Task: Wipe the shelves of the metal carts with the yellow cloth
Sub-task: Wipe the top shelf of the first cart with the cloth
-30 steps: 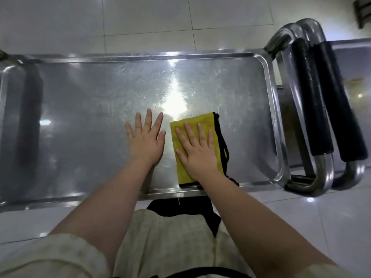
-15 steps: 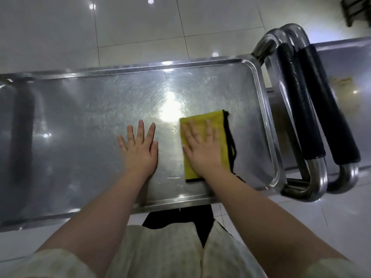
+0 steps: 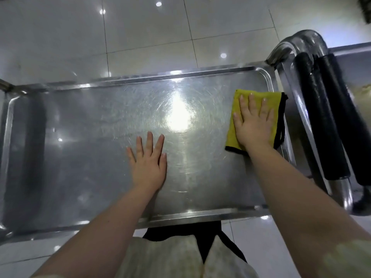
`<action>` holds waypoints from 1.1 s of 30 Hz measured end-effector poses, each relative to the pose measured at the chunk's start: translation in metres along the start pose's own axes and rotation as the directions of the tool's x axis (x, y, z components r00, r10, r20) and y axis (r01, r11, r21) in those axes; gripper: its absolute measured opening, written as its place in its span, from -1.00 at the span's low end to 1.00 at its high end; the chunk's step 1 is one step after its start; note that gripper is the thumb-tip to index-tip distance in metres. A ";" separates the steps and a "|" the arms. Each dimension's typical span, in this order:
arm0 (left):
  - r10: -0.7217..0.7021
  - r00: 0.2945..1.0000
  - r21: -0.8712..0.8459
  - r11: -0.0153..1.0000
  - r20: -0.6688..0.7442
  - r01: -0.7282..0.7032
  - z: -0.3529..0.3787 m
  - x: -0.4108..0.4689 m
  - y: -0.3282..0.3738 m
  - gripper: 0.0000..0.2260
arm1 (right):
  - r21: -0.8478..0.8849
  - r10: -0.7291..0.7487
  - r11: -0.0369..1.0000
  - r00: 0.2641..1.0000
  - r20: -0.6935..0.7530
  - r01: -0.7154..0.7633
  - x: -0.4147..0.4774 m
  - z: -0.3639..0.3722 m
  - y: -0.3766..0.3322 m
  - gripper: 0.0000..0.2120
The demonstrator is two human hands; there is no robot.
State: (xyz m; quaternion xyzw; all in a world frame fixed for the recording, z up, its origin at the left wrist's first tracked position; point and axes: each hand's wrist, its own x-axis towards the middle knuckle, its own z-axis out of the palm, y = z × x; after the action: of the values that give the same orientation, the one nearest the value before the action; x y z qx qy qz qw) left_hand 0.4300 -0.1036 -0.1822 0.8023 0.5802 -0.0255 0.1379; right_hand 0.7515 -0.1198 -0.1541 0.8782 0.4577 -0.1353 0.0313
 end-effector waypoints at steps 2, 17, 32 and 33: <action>-0.004 1.000 -0.004 1.000 -0.004 0.004 0.001 0.001 0.001 -0.51 | 0.011 0.064 0.998 0.998 -0.005 -0.064 -0.001 0.003 -0.028 -0.44; 0.002 1.000 0.017 1.000 -0.015 -0.002 0.002 0.003 0.000 -0.52 | -0.054 -0.276 0.960 0.961 0.006 0.276 0.075 -0.007 -0.063 -0.45; -0.019 0.997 0.046 0.999 0.071 0.015 -0.006 0.005 0.003 -0.53 | 0.022 -0.587 0.805 0.790 0.178 0.593 -0.178 0.059 -0.087 -0.43; -0.018 0.996 0.024 1.000 0.082 0.016 -0.010 0.006 0.003 -0.53 | 0.025 -0.589 0.805 0.792 0.162 0.593 -0.180 0.058 -0.086 -0.45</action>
State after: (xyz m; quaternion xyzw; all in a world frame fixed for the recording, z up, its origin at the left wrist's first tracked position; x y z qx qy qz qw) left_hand 0.4337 -0.0969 -0.1734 0.7972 0.5806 -0.0665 0.1519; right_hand 0.5716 -0.2234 -0.1559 0.6770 0.7066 -0.2026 0.0364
